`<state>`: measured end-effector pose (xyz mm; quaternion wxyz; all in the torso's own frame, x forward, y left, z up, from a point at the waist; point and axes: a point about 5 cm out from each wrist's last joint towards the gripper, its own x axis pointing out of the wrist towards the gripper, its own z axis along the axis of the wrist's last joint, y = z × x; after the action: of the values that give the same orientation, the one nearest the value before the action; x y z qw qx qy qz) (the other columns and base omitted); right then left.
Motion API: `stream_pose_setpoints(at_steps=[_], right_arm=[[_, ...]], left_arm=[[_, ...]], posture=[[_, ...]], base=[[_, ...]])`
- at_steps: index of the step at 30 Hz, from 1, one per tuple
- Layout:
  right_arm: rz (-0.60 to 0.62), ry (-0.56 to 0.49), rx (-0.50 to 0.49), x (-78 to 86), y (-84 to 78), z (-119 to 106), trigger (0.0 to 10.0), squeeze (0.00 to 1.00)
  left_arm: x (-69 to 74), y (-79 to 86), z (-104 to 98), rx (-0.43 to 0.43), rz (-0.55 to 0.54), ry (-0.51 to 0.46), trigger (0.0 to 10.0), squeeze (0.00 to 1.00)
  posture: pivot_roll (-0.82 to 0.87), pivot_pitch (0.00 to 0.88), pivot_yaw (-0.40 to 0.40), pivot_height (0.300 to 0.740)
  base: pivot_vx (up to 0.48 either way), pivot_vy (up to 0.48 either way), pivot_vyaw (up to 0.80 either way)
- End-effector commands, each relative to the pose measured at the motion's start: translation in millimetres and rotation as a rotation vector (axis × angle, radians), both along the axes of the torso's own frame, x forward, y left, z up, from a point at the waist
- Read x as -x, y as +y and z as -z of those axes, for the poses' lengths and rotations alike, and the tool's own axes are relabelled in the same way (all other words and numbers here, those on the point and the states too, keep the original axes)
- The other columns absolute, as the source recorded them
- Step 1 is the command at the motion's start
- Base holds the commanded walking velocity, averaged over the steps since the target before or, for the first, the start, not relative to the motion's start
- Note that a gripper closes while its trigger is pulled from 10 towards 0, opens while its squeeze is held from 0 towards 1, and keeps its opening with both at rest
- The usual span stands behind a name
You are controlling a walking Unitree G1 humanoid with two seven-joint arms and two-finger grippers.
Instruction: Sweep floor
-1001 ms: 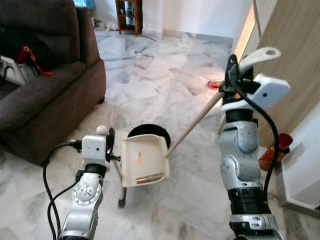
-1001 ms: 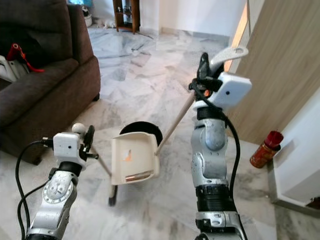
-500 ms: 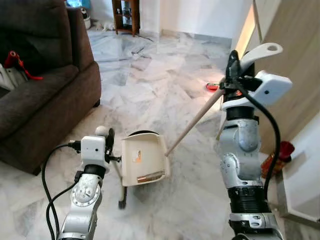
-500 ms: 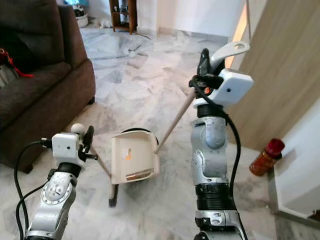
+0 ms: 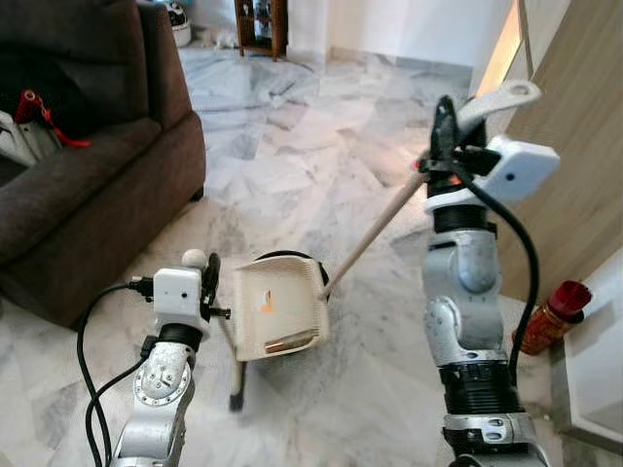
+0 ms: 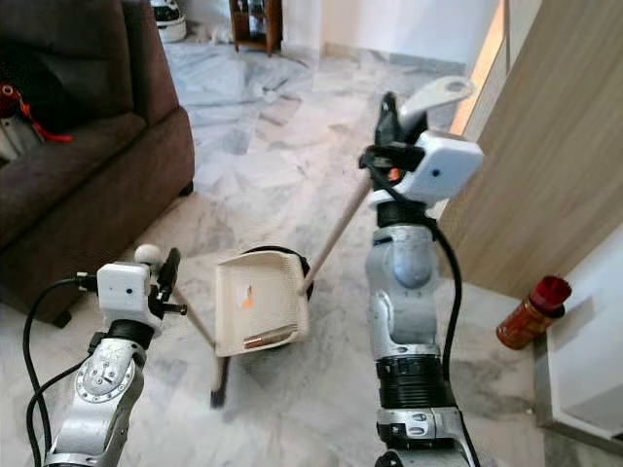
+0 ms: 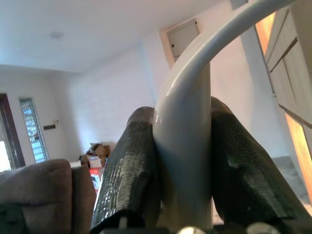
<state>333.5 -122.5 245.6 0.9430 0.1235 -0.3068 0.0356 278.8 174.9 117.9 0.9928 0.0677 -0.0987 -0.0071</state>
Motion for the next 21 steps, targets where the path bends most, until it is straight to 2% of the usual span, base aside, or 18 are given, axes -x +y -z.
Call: stream_pose_setpoints(at_steps=[1, 9, 12, 21], right_arm=[[-0.002, -0.061, -0.048, 3.1, -1.7, -14.4, 10.0, 0.0], [-0.004, -0.032, -0.05, 0.6, -1.8, -11.8, 10.0, 0.0], [-0.009, -0.01, -0.054, -1.0, -1.5, -10.0, 10.0, 0.0], [-0.002, -0.021, -0.055, -0.1, -1.7, -11.0, 10.0, 0.0]], left_arm=[[-0.2, -2.9, -12.2, 0.005, 0.012, -0.059, 10.0, 0.0], [-0.1, -3.5, -12.1, 0.008, 0.014, -0.058, 10.0, 0.0], [-0.1, -3.8, -12.2, 0.007, 0.015, -0.056, 10.0, 0.0], [-0.4, -3.7, -12.1, 0.007, 0.016, -0.055, 10.0, 0.0]], posture=[[0.15, 0.046, 0.006, 0.74], [0.15, 0.045, 0.005, 0.74], [0.15, 0.046, 0.004, 0.74], [0.15, 0.046, 0.006, 0.74]], base=[[0.0, 0.405, 0.0], [0.0, 0.409, 0.0], [0.0, 0.409, -0.8], [0.0, 0.414, 0.0]])
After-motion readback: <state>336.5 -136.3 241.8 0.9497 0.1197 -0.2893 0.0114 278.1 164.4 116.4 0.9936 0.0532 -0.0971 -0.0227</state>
